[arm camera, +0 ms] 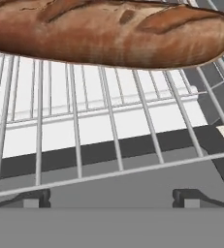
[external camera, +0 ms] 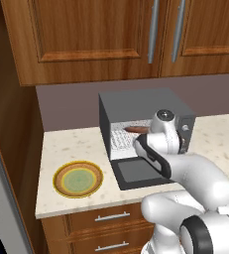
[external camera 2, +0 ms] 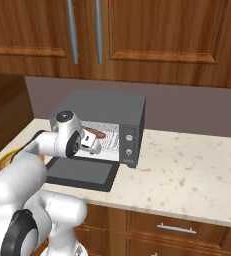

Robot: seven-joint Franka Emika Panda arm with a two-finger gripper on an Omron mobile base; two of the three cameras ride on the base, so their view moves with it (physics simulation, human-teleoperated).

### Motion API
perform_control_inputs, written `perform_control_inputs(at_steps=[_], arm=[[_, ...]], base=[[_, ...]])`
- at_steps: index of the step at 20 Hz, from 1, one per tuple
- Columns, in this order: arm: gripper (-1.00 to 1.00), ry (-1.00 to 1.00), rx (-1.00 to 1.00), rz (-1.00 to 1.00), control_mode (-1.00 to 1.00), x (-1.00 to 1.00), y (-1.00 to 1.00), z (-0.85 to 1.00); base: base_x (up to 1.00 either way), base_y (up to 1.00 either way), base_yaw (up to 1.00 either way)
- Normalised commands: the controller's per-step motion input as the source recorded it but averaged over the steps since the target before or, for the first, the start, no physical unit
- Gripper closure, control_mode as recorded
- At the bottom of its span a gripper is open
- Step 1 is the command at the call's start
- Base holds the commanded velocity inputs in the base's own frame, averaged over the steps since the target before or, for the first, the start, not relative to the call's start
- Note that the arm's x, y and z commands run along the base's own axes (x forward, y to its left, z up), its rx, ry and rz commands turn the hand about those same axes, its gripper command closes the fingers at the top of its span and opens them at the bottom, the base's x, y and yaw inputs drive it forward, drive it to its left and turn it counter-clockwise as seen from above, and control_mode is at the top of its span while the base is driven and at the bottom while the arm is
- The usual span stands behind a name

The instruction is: Pull the toaster oven rack outwards. Pick up the baguette from the plate and place it on the toaster oven rack. Close the toaster oven door fully and set the temperature to the lowest setting.

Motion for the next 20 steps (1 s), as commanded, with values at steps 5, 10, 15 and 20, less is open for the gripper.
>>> perform_control_inputs(at_steps=[5, 10, 15, 20], arm=[[-1.00, -0.03, 0.00, -0.05, -1.00, 0.30, 0.04, 0.09], [-1.00, -0.15, 0.00, -0.04, -1.00, 0.12, 0.00, 0.20], [-1.00, -0.19, 0.00, -0.04, -1.00, 0.14, 0.00, 0.21], [-1.00, -0.04, -0.01, -0.02, -1.00, 0.25, 0.04, 0.01]], base=[[0.00, 0.00, 0.00], [0.00, 0.00, 0.00], [0.00, 0.00, 0.00], [0.00, 0.00, 0.00]])
